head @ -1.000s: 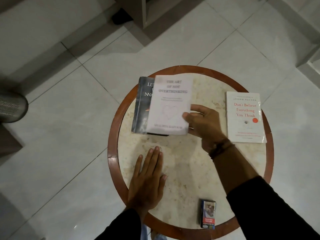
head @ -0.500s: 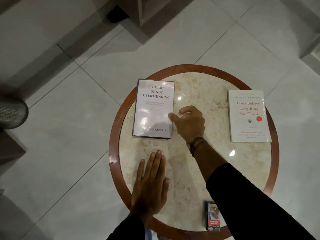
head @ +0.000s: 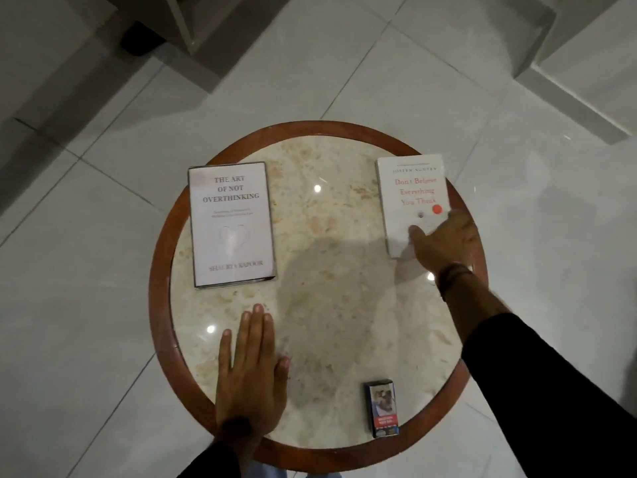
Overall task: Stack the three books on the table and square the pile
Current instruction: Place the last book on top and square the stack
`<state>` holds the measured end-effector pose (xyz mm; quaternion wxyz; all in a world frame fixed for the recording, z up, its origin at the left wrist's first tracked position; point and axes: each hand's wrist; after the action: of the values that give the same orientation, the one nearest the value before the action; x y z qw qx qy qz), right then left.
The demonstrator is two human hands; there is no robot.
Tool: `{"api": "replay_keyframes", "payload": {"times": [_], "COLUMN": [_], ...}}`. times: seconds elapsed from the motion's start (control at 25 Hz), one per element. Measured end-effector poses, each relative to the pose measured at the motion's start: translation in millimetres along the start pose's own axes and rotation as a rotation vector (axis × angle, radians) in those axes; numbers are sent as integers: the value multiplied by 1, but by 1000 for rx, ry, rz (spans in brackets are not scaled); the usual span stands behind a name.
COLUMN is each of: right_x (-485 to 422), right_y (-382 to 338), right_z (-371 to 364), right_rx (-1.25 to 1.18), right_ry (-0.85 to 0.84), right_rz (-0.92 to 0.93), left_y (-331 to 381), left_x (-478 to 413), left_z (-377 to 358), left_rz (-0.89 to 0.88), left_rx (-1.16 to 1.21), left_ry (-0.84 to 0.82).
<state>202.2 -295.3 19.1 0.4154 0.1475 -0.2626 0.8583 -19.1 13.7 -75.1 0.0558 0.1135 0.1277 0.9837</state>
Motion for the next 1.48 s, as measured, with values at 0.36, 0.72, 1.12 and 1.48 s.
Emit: {"api": "replay_keyframes", "payload": {"times": [0.36, 0.72, 1.12, 1.48], "right_x": [-6, 105, 138, 129], "right_y": [11, -43, -111, -116], "right_z": [3, 2, -131, -128], "right_rx": [-306, -593, -329, -209], "right_ry": [-246, -464, -374, -268], "right_rz": [-6, 206, 153, 190], "left_y": [3, 1, 2, -13], "left_x": [-2, -1, 1, -27], "left_z": [3, -1, -4, 59], "left_rz": [11, -5, -1, 164], "left_rx": [-21, 26, 94, 536], "left_ry": [-22, 45, 112, 278]}}
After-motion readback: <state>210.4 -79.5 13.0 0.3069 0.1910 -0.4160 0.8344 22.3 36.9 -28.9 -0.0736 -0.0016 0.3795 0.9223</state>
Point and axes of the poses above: each hand's wrist, its own x-axis away from the middle knuckle, its own z-axis out of the back of the hand, y = z × x, and after that the axes turned 1 degree about -z, right-handed
